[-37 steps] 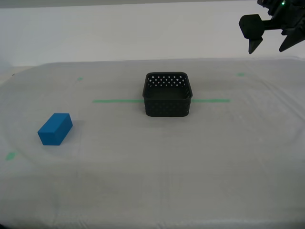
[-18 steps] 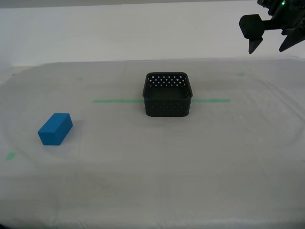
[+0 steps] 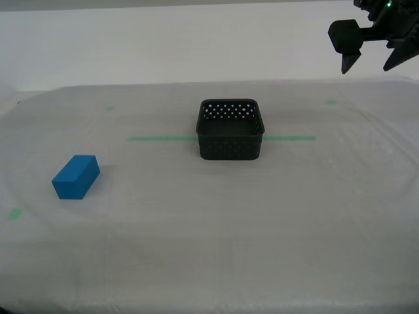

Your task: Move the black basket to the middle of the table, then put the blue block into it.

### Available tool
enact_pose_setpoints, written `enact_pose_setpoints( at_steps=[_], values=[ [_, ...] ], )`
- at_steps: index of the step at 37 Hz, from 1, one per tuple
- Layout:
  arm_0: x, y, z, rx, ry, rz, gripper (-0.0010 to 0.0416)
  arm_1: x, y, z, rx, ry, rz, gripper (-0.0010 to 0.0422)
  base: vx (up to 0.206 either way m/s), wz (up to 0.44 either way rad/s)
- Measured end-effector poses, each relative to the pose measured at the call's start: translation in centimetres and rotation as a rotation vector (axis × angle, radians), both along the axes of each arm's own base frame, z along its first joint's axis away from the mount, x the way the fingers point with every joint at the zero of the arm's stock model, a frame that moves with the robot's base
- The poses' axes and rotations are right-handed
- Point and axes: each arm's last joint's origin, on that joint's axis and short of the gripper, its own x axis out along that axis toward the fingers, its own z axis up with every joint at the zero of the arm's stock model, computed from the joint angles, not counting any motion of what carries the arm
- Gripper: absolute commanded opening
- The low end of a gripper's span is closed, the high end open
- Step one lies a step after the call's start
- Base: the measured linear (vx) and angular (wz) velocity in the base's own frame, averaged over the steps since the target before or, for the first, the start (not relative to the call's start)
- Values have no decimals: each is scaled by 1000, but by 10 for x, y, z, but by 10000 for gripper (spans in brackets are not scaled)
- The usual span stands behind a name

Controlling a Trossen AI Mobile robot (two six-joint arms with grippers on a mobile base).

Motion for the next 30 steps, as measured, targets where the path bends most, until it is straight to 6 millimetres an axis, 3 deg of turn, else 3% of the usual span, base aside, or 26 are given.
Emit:
enact_pose_setpoints(
  at_steps=[30],
  values=[
    [0, 0, 0, 0, 0, 1, 398, -6, 0, -2, -7, 507, 2, 0, 0, 0]
  ],
)
